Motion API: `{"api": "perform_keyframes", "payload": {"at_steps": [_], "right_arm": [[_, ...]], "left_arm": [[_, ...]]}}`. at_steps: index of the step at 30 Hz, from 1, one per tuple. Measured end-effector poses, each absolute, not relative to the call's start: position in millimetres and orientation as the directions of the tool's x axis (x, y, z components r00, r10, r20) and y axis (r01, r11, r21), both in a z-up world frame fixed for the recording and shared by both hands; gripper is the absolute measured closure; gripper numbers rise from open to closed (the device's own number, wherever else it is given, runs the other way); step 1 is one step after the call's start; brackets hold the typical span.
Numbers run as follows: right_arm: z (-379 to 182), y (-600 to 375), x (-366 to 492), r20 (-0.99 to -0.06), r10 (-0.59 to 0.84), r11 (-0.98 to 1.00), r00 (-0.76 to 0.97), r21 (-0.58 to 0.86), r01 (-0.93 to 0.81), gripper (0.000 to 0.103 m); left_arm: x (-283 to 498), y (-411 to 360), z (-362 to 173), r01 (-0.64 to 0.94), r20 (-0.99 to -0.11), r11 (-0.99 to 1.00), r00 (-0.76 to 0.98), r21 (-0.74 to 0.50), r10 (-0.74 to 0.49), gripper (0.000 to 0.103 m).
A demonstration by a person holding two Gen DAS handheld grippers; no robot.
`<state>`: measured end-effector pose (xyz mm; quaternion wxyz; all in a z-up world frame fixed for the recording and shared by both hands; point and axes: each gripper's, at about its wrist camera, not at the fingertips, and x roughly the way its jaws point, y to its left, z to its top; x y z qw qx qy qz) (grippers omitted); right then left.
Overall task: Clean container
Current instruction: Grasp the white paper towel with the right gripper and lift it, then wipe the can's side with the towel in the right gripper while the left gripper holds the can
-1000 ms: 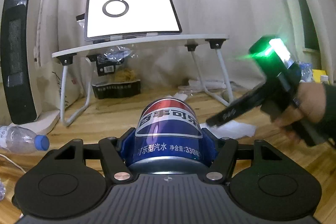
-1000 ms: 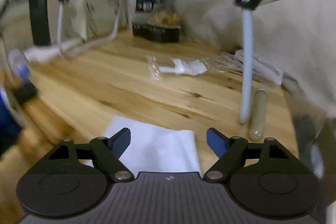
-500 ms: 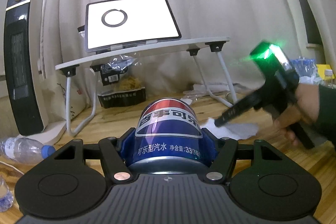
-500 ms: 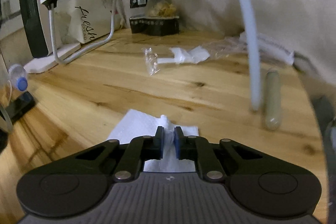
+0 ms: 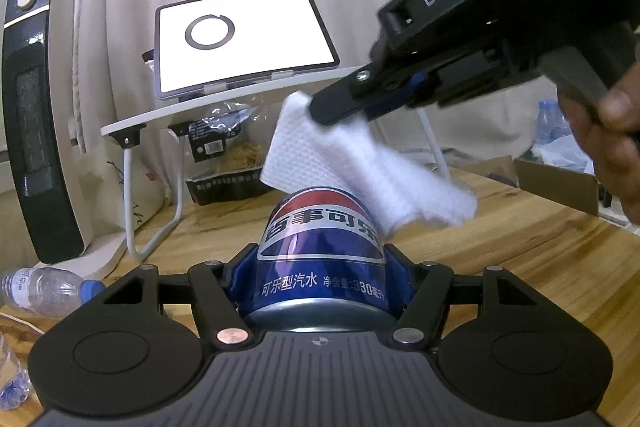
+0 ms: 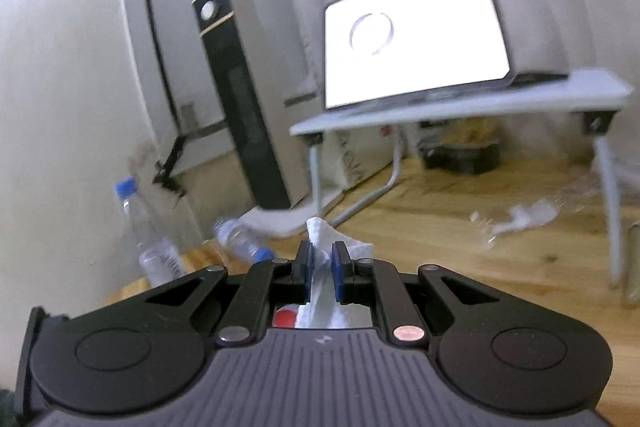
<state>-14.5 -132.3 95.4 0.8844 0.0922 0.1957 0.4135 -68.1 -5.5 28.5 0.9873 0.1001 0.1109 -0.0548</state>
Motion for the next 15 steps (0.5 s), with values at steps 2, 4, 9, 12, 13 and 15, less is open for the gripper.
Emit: {"api": "perform_keyframes", "payload": {"at_steps": [2, 4, 9, 12, 13, 15], "right_arm": [[90.4, -127.9, -15.1, -0.281, 0.790, 0.614, 0.545, 0.356, -0.705, 0.090], [85.9, -124.1, -17.4, -0.285, 0.808, 0.589, 0.515, 0.386, -0.710, 0.090], [77.5, -113.3, -26.3, -0.292, 0.874, 0.486, 0.389, 0.494, -0.721, 0.090], [74.0, -111.3, -33.6, -0.272, 0.912, 0.410, 0.308, 0.572, -0.710, 0.090], [73.6, -112.4, -34.1, -0.261, 0.920, 0.393, 0.294, 0.595, -0.701, 0.090], [73.2, -115.0, -34.1, -0.242, 0.929, 0.370, 0.280, 0.627, -0.686, 0.090]], "left_arm": [[-69.2, -6.6, 28.2, 0.130, -0.225, 0.973, 0.971, 0.193, -0.085, 0.036], [-69.1, -7.7, 28.0, 0.132, -0.223, 0.971, 0.971, 0.200, -0.086, 0.036], [-69.6, -7.2, 28.2, 0.132, -0.220, 0.971, 0.972, 0.199, -0.087, 0.036], [-70.2, -5.2, 28.5, 0.124, -0.216, 0.974, 0.973, 0.187, -0.083, 0.036], [-70.2, -4.4, 28.6, 0.121, -0.215, 0.976, 0.973, 0.183, -0.081, 0.036], [-70.5, -3.5, 28.6, 0.121, -0.214, 0.976, 0.973, 0.179, -0.081, 0.036]]}}
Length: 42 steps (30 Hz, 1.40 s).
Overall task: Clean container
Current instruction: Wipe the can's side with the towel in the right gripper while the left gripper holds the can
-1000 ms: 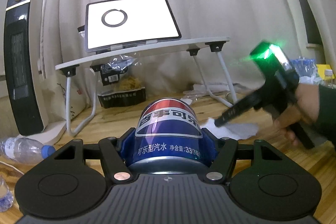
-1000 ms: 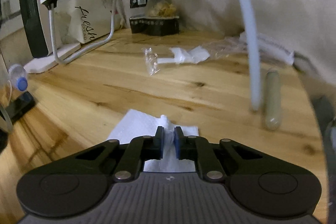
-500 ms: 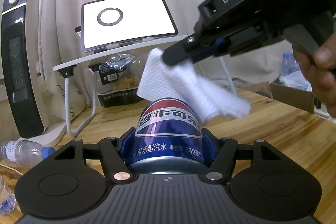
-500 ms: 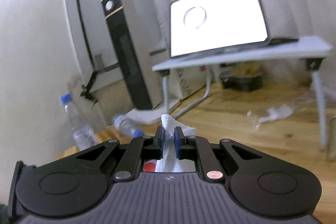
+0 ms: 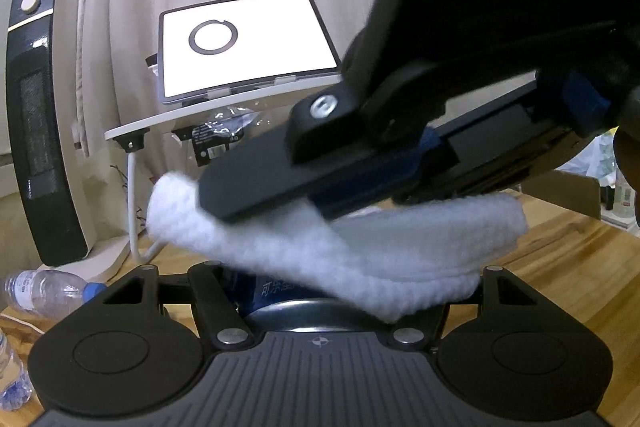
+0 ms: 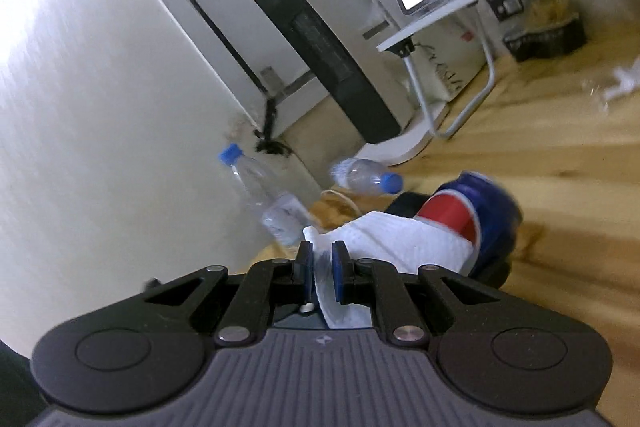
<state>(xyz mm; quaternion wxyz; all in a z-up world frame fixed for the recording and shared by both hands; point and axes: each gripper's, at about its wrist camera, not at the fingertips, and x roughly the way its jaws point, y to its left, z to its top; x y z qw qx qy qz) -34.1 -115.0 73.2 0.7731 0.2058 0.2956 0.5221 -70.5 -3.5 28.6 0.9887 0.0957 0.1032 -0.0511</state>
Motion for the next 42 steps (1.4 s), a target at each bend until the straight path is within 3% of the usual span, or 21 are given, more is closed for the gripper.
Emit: {"api": "perform_keyframes", "payload": {"at_steps": [11, 25, 35, 42], "right_arm": [[78.6, -133.1, 2.9, -0.231, 0.865, 0.493, 0.446, 0.558, -0.667, 0.090], [59.7, -111.8, -14.3, -0.224, 0.939, 0.343, 0.260, 0.672, -0.656, 0.090], [81.1, -122.2, 3.4, -0.240, 0.858, 0.511, 0.455, 0.501, -0.698, 0.090], [64.5, -112.9, -25.4, -0.243, 0.932, 0.361, 0.268, 0.595, -0.718, 0.090]], "left_arm": [[-77.5, -11.7, 28.2, 0.110, -0.179, 0.967, 0.981, 0.231, -0.069, 0.036], [-77.3, -9.8, 28.7, 0.107, -0.193, 0.972, 0.979, 0.210, -0.066, 0.036], [-75.0, -8.4, 28.7, 0.097, -0.174, 0.970, 0.983, 0.222, -0.059, 0.036], [-73.1, -4.1, 28.5, 0.093, -0.182, 0.976, 0.982, 0.197, -0.057, 0.036]]}}
